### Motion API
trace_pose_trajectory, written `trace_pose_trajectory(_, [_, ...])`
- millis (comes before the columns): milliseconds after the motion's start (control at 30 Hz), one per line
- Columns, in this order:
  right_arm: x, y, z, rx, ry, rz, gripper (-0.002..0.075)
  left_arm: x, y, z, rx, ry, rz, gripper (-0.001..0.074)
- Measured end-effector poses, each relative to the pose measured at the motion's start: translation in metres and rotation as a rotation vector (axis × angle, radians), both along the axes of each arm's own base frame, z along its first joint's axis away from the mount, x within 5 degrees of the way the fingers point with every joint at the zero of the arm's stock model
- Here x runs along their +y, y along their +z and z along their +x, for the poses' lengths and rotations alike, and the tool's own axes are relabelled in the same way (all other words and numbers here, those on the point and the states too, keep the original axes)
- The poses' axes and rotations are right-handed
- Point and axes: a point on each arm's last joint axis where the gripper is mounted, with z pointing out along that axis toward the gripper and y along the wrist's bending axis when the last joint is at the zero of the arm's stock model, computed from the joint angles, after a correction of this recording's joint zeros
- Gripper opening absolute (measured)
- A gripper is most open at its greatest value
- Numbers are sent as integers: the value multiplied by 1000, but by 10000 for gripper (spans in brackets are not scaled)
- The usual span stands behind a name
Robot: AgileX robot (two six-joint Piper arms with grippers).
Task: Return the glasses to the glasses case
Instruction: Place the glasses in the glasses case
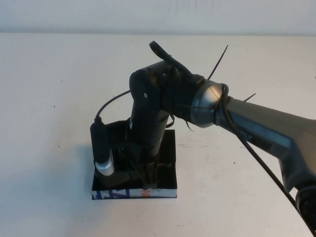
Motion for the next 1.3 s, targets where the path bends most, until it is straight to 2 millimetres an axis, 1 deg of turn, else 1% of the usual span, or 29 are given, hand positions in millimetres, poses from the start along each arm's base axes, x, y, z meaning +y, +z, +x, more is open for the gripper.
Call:
trace_pose_trajectory(267, [3,-16,2,27,-1,-23,62,0,0,0,0,0,0,-1])
trace_pose_trajectory(767, [6,-16,4,27,-56,9,64,0,0,0,0,0,0,-1])
trace_pose_trajectory(833, [6,-16,3,33,-61,13,87,0,0,0,0,0,0,-1])
trace_pose_trajectory(867, [6,-16,3,38,-72,15,112,0,0,0,0,0,0,-1])
trace_pose_trajectory(1000, [6,-16,4,47,-105,14,269,0,0,0,0,0,0,-1])
trace_pose_trajectory(1067, [5,-16,4,42,-106,9,318,0,0,0,0,0,0,-1])
trace_pose_trajectory(1167, [4,-17,5,37,-108,4,347,0,0,0,0,0,0,-1])
trace_pose_trajectory(1300, [3,-11,5,25,-107,3,356,0,0,0,0,0,-2,-1])
